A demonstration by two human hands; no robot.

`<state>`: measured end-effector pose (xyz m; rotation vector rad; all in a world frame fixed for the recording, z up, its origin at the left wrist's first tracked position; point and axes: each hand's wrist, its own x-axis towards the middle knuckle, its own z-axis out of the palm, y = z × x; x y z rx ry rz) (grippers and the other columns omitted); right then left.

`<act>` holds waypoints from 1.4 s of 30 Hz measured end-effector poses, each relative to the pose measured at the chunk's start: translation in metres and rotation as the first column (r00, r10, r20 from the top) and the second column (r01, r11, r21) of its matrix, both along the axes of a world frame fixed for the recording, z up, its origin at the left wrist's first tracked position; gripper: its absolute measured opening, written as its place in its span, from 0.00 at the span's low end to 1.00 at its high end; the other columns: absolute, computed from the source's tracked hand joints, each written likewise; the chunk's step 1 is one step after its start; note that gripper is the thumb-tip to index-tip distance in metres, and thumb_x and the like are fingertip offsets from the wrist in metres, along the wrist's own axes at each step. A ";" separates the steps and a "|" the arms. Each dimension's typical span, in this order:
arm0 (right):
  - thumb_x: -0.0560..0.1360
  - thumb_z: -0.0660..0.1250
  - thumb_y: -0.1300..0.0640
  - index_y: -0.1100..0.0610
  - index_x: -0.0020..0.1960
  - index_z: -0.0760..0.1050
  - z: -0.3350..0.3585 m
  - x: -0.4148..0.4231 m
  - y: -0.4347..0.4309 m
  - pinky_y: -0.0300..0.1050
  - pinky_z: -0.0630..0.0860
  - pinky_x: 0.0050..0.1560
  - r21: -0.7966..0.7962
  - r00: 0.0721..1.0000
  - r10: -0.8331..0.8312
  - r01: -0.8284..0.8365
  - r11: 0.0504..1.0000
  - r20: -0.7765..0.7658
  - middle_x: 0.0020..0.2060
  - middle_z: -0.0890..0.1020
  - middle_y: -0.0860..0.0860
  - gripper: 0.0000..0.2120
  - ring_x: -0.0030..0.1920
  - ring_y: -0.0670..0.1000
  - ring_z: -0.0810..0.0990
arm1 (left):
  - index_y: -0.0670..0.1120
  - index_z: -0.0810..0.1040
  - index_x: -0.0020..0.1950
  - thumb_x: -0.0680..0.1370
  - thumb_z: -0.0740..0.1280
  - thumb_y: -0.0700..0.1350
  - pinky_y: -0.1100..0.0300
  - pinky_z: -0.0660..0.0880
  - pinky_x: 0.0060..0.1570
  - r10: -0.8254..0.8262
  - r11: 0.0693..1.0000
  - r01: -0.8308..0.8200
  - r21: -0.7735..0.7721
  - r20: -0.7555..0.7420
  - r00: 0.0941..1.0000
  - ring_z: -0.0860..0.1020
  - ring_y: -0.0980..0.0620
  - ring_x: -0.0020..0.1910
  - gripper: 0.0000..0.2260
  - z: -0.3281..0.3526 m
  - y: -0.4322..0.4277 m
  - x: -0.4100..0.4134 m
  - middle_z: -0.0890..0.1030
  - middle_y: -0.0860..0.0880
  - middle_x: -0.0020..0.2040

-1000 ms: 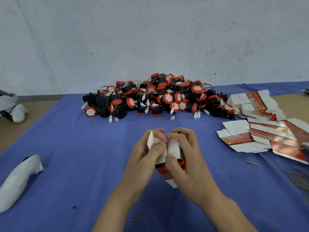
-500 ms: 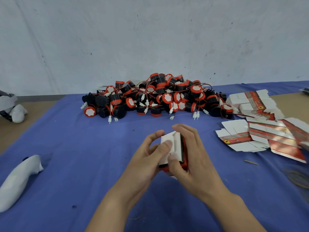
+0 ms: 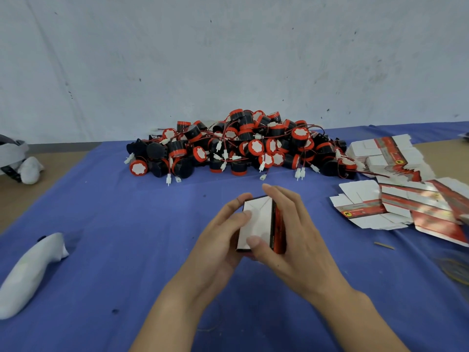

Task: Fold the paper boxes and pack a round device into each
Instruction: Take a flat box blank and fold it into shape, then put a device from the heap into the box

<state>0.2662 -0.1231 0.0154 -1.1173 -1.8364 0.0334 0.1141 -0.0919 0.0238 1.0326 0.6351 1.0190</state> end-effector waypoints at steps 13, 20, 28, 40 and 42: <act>0.82 0.49 0.40 0.40 0.79 0.57 -0.003 0.017 0.000 0.53 0.72 0.68 -0.151 0.997 0.001 0.012 0.988 0.082 0.78 0.57 0.38 0.26 0.76 0.44 0.62 | 0.37 0.75 0.69 0.83 0.61 0.53 0.44 0.76 0.63 -0.139 0.989 0.143 -0.042 0.087 0.987 0.76 0.37 0.66 0.22 0.000 0.001 -0.012 0.77 0.35 0.66; 0.81 0.57 0.48 0.38 0.78 0.56 -0.011 0.024 0.008 0.27 0.57 0.69 -0.241 0.994 -0.026 0.052 0.969 0.109 0.74 0.59 0.33 0.27 0.74 0.33 0.57 | 0.52 0.75 0.57 0.80 0.67 0.50 0.59 0.80 0.43 0.337 0.903 -0.200 0.381 -0.338 0.879 0.83 0.52 0.46 0.07 0.000 -0.001 -0.002 0.85 0.52 0.48; 0.82 0.59 0.53 0.48 0.78 0.61 -0.014 0.048 0.018 0.47 0.60 0.74 -0.347 0.928 -0.348 0.371 0.861 0.129 0.75 0.66 0.46 0.25 0.74 0.49 0.60 | 0.58 0.74 0.61 0.76 0.59 0.34 0.67 0.59 0.48 0.737 0.485 0.420 0.767 -0.617 0.275 0.71 0.52 0.54 0.22 -0.025 0.009 0.013 0.73 0.61 0.50; 0.83 0.57 0.51 0.49 0.77 0.62 -0.019 0.085 0.026 0.51 0.63 0.71 -0.545 0.860 -0.461 0.499 0.674 0.218 0.73 0.67 0.52 0.23 0.73 0.54 0.62 | 0.48 0.76 0.68 0.82 0.62 0.44 0.64 0.71 0.56 0.802 0.384 0.197 0.902 -0.432 0.413 0.74 0.55 0.59 0.14 -0.014 -0.005 0.033 0.78 0.55 0.61; 0.83 0.57 0.52 0.49 0.77 0.62 -0.017 0.089 0.029 0.50 0.65 0.70 -0.553 0.860 -0.471 0.494 0.671 0.197 0.72 0.68 0.52 0.23 0.72 0.54 0.63 | 0.52 0.75 0.67 0.83 0.57 0.48 0.68 0.68 0.56 0.808 0.373 0.099 0.922 -0.376 0.453 0.72 0.60 0.59 0.15 0.001 -0.008 0.038 0.76 0.60 0.60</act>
